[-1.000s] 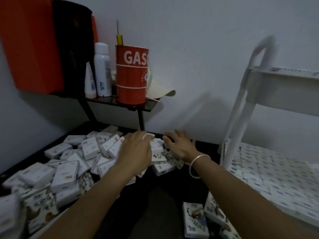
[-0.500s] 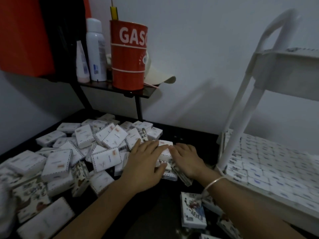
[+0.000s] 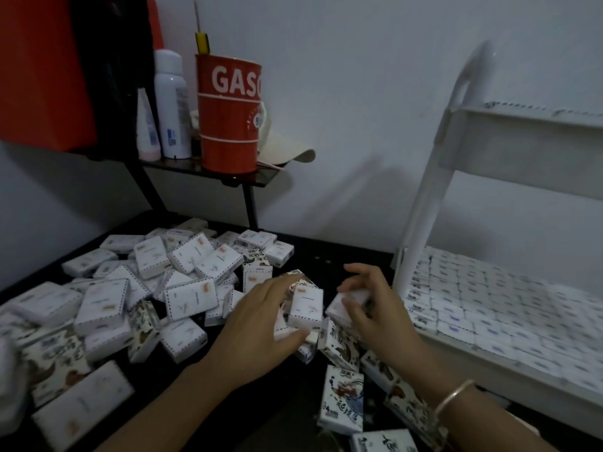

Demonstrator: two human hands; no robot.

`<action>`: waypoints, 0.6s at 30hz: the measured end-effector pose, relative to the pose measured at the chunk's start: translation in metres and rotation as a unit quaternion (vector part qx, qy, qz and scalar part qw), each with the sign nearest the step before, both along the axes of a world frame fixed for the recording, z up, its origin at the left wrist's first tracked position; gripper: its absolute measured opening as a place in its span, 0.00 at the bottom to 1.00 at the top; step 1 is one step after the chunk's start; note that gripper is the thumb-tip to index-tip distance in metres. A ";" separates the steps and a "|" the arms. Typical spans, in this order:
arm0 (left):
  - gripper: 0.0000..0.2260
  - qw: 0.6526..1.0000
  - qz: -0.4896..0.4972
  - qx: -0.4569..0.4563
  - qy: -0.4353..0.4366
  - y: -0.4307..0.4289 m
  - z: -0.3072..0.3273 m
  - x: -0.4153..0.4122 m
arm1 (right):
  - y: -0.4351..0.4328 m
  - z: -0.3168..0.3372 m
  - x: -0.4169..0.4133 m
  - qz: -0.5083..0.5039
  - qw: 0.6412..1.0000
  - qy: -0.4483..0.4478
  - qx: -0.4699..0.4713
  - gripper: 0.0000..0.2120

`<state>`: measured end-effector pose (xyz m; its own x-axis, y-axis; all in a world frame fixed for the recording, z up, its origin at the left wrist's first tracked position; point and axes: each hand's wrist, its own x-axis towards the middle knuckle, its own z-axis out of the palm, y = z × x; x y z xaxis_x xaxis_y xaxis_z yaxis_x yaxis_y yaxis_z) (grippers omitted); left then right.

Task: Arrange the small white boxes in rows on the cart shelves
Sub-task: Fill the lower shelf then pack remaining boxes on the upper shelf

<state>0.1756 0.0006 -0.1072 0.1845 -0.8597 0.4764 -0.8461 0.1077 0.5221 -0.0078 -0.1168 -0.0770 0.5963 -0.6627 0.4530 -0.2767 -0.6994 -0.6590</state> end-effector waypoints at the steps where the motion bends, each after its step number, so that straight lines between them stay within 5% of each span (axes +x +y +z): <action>1: 0.33 1.000 0.000 0.002 -0.002 0.004 -0.002 -0.001 | 0.003 0.000 -0.003 0.005 1.000 -0.003 0.001 0.26; 7: 0.37 0.999 -0.002 0.025 -0.020 0.031 -0.017 -0.002 | 0.015 -0.003 -0.013 0.015 0.999 0.026 0.014 0.40; 12: 0.46 0.997 -0.003 0.073 0.023 0.049 -0.019 -0.001 | 0.021 -0.001 -0.012 0.021 0.992 0.017 0.121 0.31; 18: 0.29 0.993 0.051 0.088 -0.056 0.072 -0.012 0.015 | 0.032 0.008 -0.013 0.024 0.999 0.023 0.039 0.22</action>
